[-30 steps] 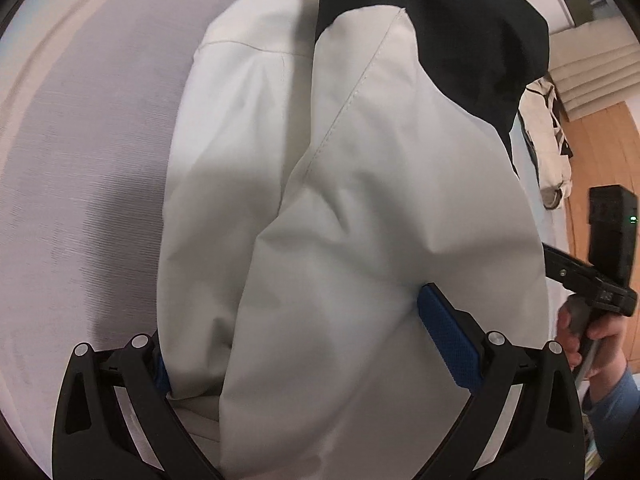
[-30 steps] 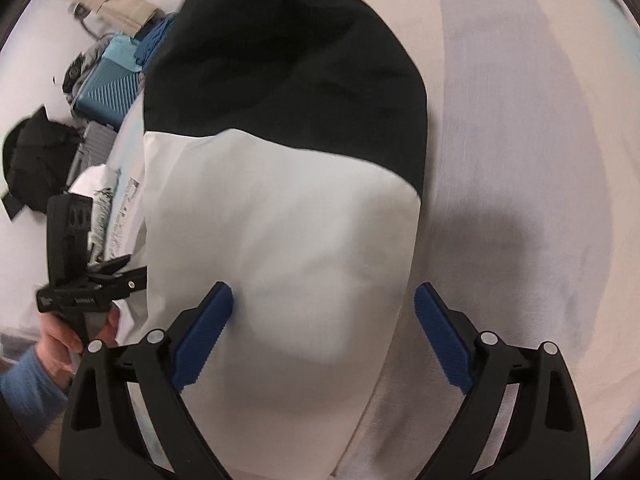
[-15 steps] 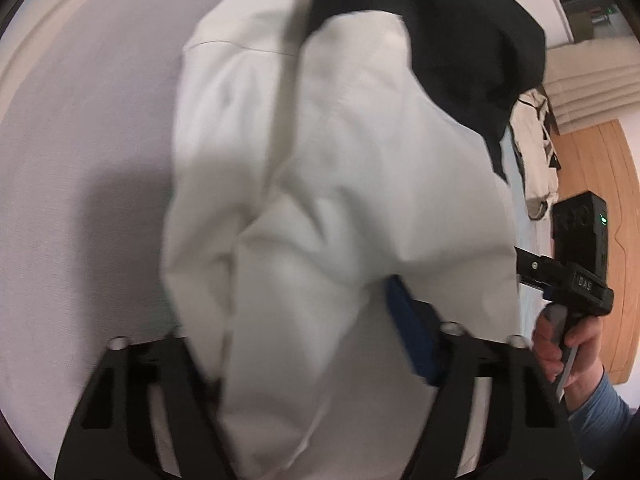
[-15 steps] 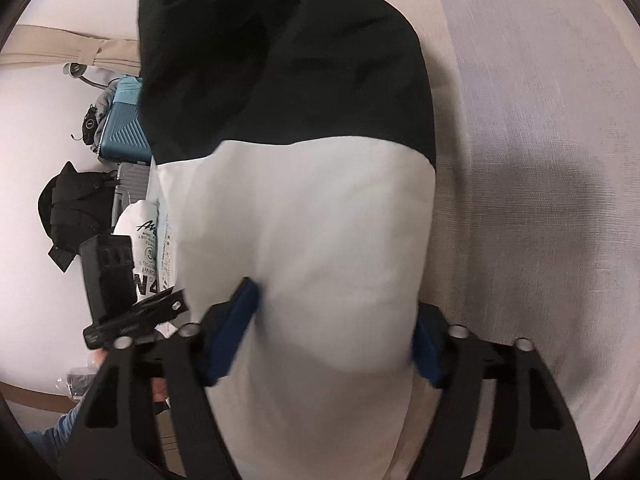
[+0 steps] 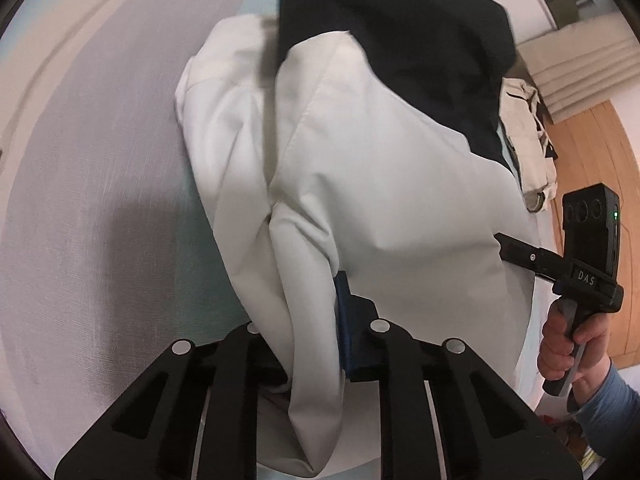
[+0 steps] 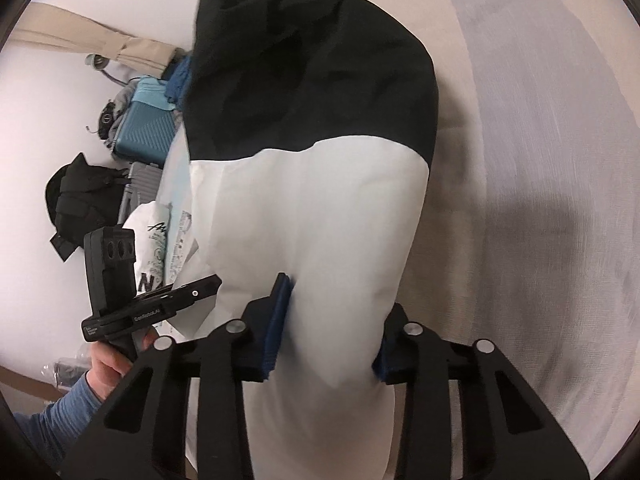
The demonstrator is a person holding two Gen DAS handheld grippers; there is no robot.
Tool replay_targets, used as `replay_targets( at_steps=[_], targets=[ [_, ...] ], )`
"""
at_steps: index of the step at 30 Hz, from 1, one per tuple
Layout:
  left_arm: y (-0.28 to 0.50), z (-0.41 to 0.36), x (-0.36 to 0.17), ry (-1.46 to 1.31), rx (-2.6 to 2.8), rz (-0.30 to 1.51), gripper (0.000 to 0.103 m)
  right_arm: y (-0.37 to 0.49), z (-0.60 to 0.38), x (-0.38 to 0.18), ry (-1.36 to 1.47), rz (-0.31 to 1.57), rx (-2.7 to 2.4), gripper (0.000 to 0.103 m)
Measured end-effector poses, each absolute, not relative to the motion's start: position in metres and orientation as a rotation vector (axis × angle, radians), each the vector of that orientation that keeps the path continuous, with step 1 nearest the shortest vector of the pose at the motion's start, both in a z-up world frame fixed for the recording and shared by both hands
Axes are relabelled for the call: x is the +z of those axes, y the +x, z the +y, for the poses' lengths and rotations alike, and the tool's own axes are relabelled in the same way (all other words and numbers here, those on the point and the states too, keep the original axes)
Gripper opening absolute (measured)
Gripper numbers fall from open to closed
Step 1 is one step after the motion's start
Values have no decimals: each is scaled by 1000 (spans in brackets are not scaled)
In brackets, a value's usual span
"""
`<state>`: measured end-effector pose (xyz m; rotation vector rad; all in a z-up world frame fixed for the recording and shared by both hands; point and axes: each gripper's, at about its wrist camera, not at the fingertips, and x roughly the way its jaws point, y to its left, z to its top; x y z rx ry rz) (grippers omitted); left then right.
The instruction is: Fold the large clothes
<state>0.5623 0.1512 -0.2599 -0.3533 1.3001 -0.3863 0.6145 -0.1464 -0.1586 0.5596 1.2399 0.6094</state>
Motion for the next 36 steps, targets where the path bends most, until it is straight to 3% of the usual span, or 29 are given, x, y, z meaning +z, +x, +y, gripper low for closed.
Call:
replay_targets(
  at_steps=[23, 36],
  targets=[
    [524, 152, -154, -281, -322, 1130, 13, 607, -145, -48, 428, 1046, 821, 26],
    [504, 260, -90, -295, -350, 999, 13, 596, -40, 38, 294, 959, 824, 26]
  ],
)
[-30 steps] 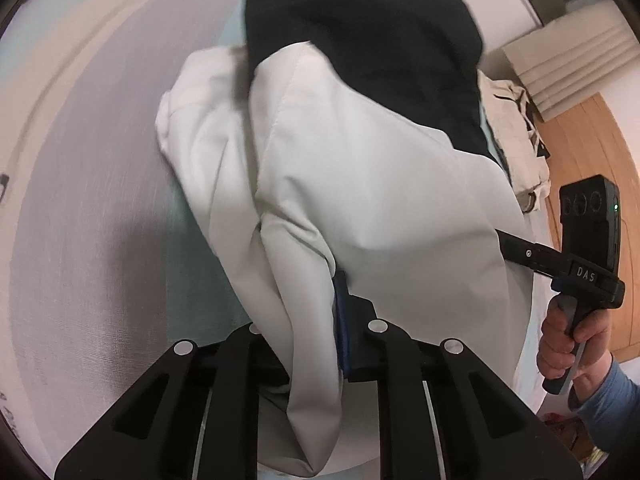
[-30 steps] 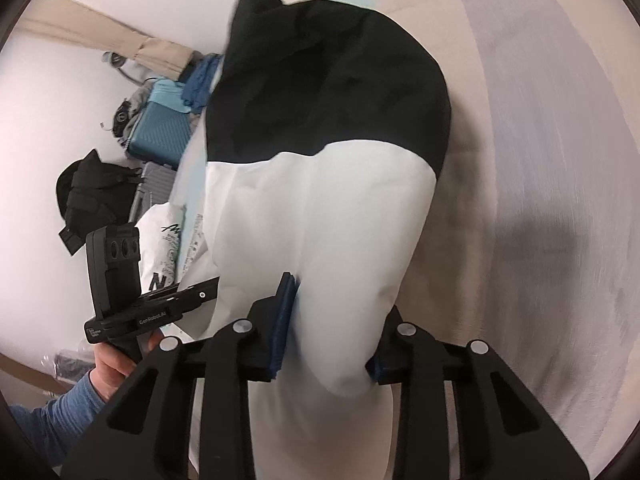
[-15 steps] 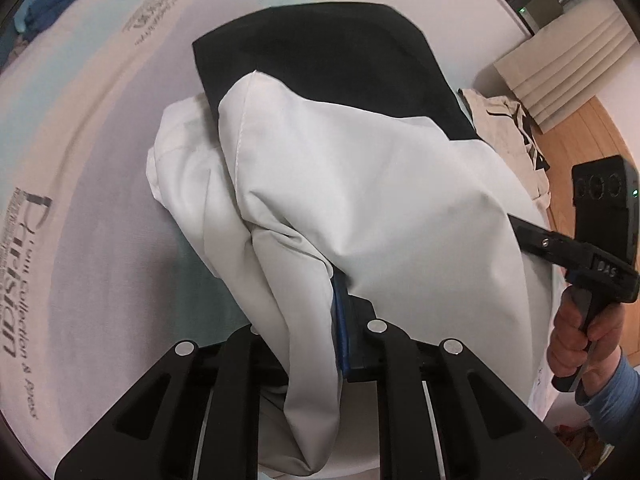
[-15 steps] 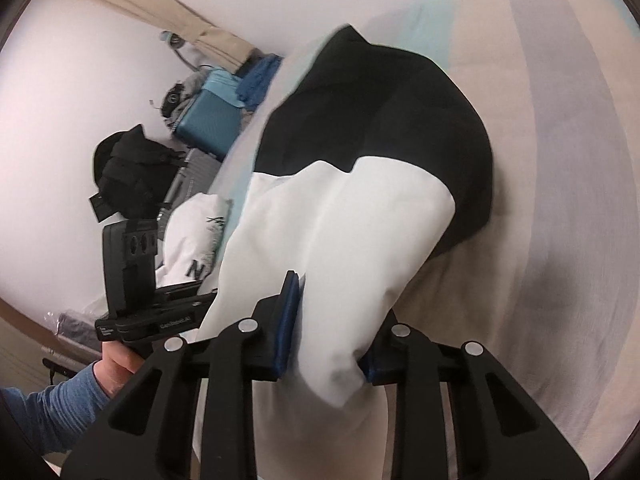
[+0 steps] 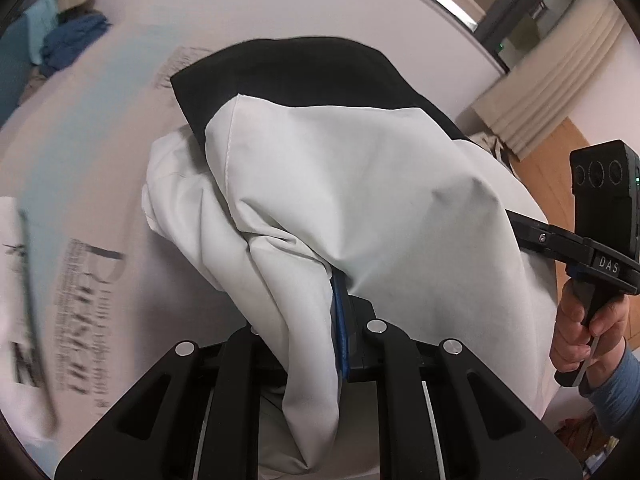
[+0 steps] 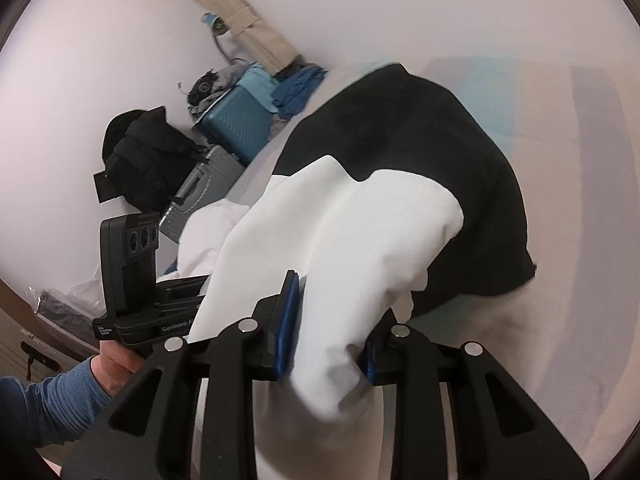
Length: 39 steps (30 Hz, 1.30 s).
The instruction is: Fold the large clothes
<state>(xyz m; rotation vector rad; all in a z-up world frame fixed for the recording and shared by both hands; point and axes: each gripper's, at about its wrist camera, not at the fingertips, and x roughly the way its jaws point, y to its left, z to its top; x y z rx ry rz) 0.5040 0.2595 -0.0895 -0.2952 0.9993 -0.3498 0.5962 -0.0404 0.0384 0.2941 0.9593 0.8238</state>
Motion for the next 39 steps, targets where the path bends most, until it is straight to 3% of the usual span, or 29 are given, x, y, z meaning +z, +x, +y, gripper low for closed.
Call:
replay_targets(
  at_steps=[16, 21, 27, 35, 39],
  targets=[
    [400, 568, 92, -226, 23, 832, 13, 570, 275, 200, 324, 795, 1180, 26],
    [369, 632, 122, -152, 135, 826, 13, 557, 358, 216, 361, 774, 1281, 26],
    [353, 683, 77, -165, 197, 869, 13, 548, 419, 175, 390, 841, 1320, 26],
    [385, 674, -64, -240, 136, 975, 13, 554, 432, 64, 323, 1000, 1179, 25],
    [395, 660, -108, -234, 117, 998, 14, 563, 423, 23, 253, 1049, 1084, 25]
  ],
)
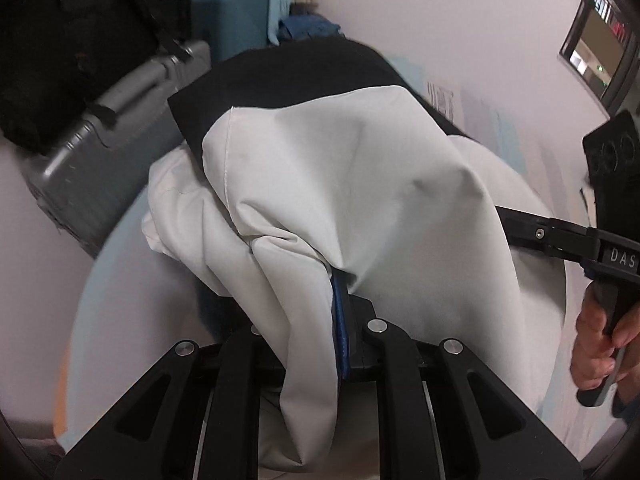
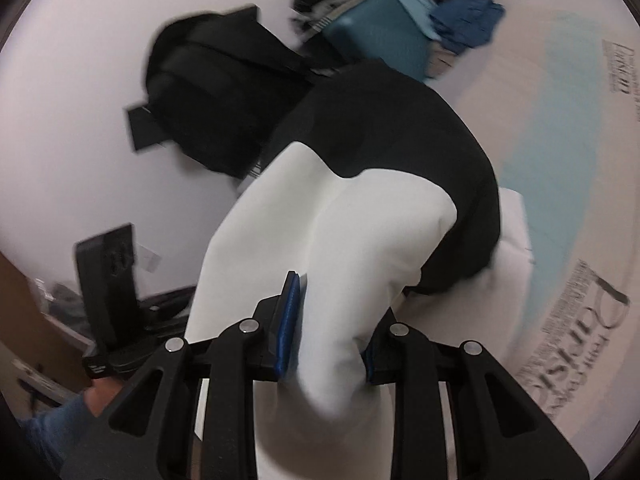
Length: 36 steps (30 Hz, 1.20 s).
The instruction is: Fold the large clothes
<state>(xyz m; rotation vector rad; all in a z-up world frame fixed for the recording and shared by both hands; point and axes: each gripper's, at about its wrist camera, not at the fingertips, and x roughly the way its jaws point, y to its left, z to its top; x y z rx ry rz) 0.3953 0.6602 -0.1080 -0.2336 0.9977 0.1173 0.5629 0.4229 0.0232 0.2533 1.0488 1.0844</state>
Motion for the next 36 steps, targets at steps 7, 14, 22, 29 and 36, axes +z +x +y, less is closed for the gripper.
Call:
replay_targets(
  at_steps=[7, 14, 22, 29, 36],
  targets=[
    [375, 659, -153, -253, 202, 1041, 14, 560, 414, -26, 164, 1127, 1012, 25],
    [354, 671, -179, -249, 308, 1093, 17, 553, 425, -48, 65, 1144, 957, 28],
    [377, 690, -203, -245, 379, 1161, 21, 547, 454, -42, -47, 1116, 912, 34],
    [333, 669, -155, -190, 446, 1000, 98, 529, 435, -23, -43, 1053, 836, 85],
    [239, 601, -101, -142, 440, 842, 97, 459, 354, 0, 33, 945, 734, 95]
  ],
)
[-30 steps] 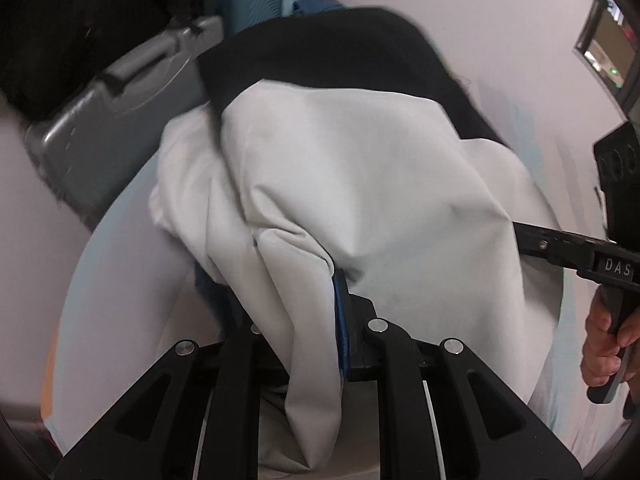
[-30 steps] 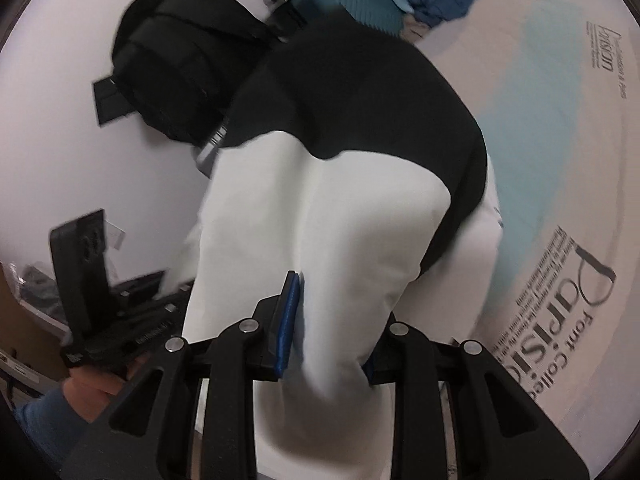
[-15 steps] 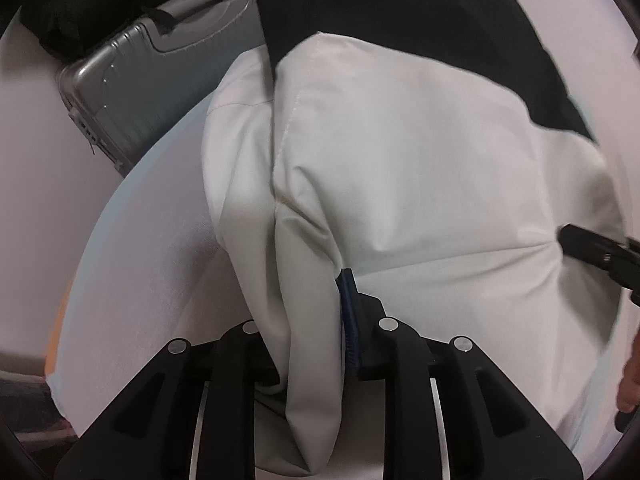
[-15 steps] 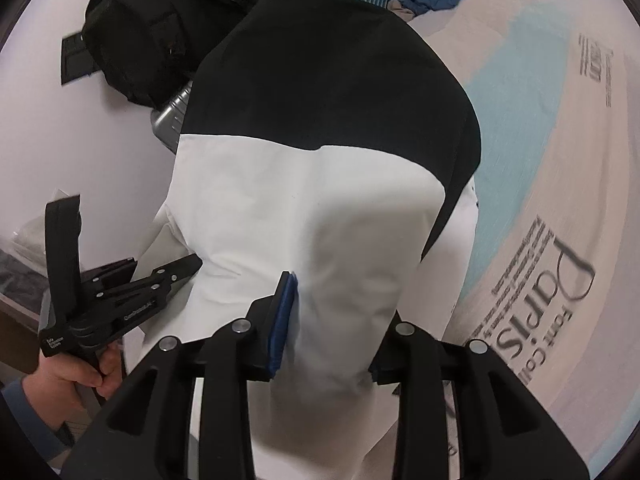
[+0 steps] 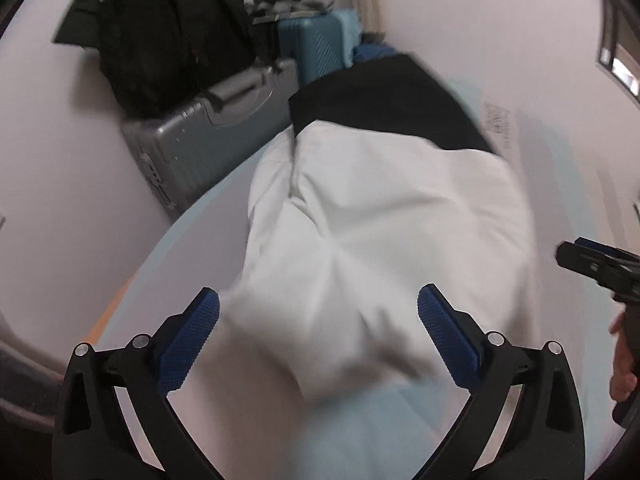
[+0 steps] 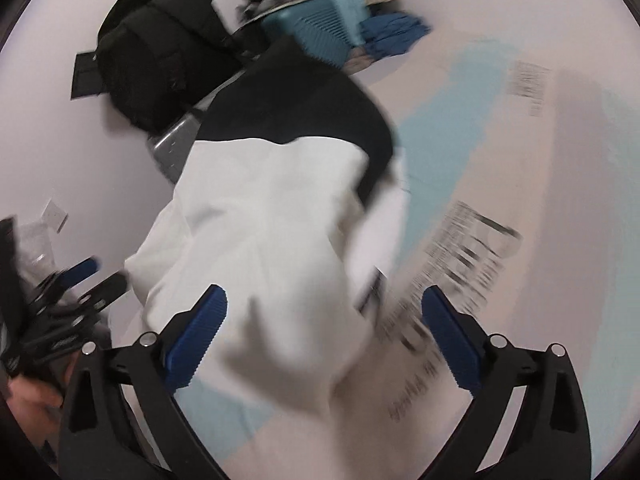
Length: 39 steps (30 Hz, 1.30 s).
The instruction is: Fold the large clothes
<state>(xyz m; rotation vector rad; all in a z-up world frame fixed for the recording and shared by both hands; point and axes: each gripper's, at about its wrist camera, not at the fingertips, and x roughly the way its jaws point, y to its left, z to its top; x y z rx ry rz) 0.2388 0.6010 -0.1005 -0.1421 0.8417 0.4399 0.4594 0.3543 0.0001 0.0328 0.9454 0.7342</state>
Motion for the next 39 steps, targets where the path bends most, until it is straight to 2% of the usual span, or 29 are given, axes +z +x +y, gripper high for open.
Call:
replay_targets(
  at_steps=[4, 8, 12, 21, 27, 39],
  targets=[
    [172, 548, -63, -136, 414, 782, 97, 401, 308, 34, 11, 888, 642, 95],
    [110, 514, -29, -256, 354, 759, 97, 329, 265, 79, -42, 799, 607, 96],
    [73, 493, -24, -316, 272, 772, 97, 268, 248, 97, -117, 725, 626, 96],
    [15, 476, -56, -156, 286, 826, 97, 205, 229, 67, -164, 733, 522, 95],
    [-15, 470, -70, -170, 287, 823, 97, 181, 218, 54, -165, 697, 489, 95],
    [-48, 432, -72, -163, 388, 790, 97, 140, 198, 69, -166, 629, 539, 95]
  ],
)
